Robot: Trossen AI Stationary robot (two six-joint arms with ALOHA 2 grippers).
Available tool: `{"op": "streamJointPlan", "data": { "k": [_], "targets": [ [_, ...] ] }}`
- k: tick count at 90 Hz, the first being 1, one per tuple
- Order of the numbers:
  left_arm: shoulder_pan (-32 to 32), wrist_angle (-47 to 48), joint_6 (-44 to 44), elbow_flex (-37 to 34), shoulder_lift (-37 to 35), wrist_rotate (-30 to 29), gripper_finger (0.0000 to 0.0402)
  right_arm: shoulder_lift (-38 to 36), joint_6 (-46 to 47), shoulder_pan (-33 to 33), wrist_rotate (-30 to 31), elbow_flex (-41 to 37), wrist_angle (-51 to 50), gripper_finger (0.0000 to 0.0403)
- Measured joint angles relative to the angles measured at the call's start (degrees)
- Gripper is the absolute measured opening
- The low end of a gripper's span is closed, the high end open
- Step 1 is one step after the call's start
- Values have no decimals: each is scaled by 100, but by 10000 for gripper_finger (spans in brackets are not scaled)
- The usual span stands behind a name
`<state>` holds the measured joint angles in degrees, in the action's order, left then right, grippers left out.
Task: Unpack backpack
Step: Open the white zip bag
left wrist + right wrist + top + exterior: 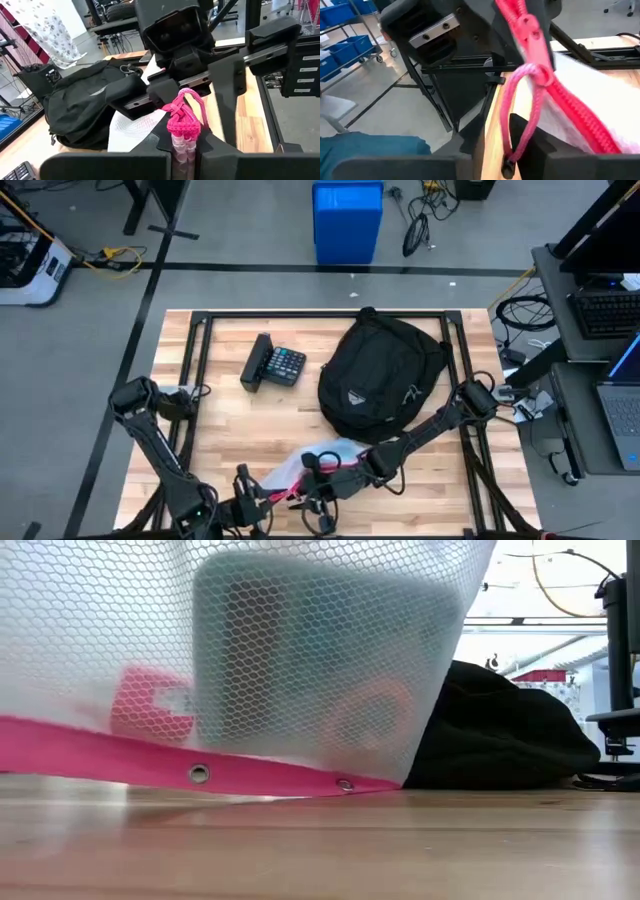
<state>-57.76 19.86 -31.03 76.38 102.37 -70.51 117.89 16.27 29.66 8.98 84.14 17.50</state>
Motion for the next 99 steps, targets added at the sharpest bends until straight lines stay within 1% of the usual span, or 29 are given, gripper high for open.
{"op": "streamJointPlan", "data": {
  "k": [53,64,81,99],
  "targets": [
    [7,17,-2,0,0,-3,0,0,140,3,-34,0,-217,72],
    [11,17,-1,0,0,-2,0,0,194,5,-35,0,-328,55],
    [11,16,-2,0,0,-5,0,0,205,5,-34,0,-351,9],
    [9,17,-1,0,0,-5,0,0,234,5,-32,0,-399,2]
  ]
}}
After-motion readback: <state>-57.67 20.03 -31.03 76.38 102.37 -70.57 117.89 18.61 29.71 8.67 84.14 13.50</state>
